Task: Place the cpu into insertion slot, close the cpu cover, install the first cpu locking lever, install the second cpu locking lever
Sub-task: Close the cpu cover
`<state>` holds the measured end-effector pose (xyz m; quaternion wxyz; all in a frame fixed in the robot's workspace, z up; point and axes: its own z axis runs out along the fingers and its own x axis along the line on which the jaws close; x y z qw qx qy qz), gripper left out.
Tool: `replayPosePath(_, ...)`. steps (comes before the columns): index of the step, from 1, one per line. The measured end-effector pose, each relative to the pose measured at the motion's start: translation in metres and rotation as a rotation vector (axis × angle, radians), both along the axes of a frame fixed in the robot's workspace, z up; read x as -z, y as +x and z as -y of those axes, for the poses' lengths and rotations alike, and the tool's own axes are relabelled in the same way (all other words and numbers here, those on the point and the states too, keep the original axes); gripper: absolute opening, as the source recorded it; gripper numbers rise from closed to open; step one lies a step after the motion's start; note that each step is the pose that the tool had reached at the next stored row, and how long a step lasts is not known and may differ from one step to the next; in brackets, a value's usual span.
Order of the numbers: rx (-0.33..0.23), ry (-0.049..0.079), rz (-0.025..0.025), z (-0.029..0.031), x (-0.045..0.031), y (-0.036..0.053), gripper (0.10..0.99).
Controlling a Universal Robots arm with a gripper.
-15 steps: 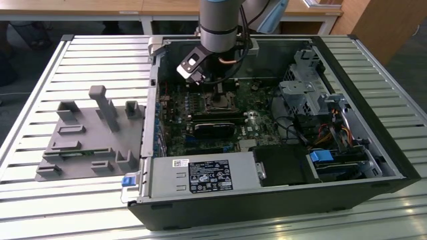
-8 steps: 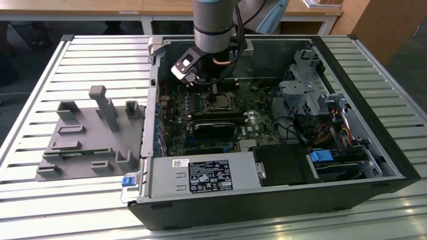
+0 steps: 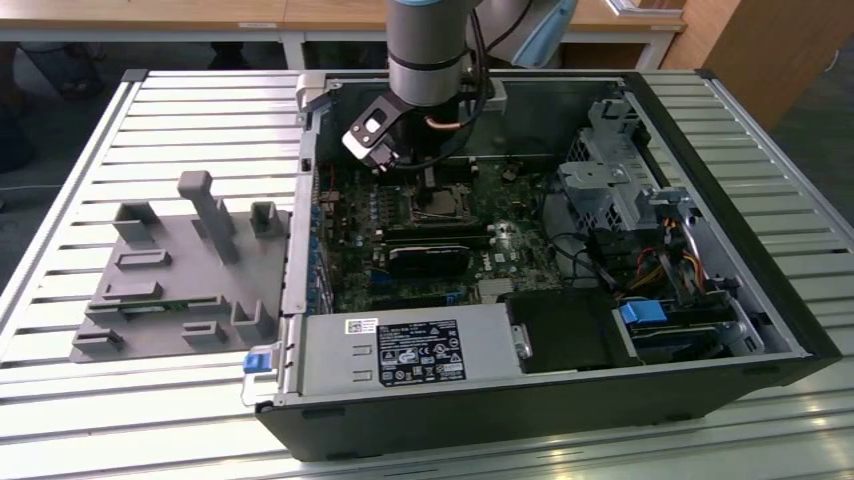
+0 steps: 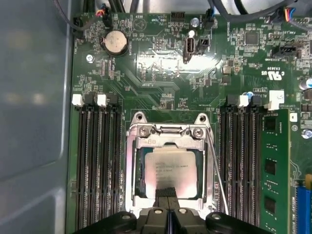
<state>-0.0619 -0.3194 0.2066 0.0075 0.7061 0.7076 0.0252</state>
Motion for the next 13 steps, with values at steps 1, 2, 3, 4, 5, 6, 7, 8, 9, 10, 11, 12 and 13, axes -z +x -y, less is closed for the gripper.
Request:
replayPosePath(1, 0.000, 0.000, 0.0000, 0.0000, -0.0033, 0.0000, 0.106)
replayPosePath(2, 0.000, 0.000, -0.0001, 0.0000, -0.0053, 0.0000, 0.106)
replayPosePath(3, 0.000, 0.000, -0.0001, 0.0000, -0.0055, 0.0005, 0.106)
replayPosePath(4, 0.000, 0.000, -0.0002, -0.0001, -0.0055, 0.0014, 0.106)
replayPosePath(5, 0.000, 0.000, -0.0005, 0.0000, -0.0055, 0.0030, 0.106)
replayPosePath(6, 0.000, 0.000, -0.0008, 0.0000, -0.0055, 0.0044, 0.106)
replayPosePath(7, 0.000, 0.000, -0.0010, 0.0000, -0.0054, 0.0061, 0.106)
replayPosePath(8, 0.000, 0.000, -0.0010, 0.0000, -0.0054, 0.0073, 0.106)
replayPosePath(9, 0.000, 0.000, -0.0012, 0.0000, -0.0054, 0.0087, 0.106)
replayPosePath(10, 0.000, 0.000, -0.0015, 0.0000, -0.0054, 0.0103, 0.106)
replayPosePath(11, 0.000, 0.000, -0.0018, 0.0000, -0.0054, 0.0116, 0.106)
replayPosePath(12, 0.000, 0.000, -0.0019, 0.0001, -0.0054, 0.0120, 0.106)
replayPosePath(13, 0.000, 0.000, -0.0020, 0.0001, -0.0054, 0.0125, 0.106)
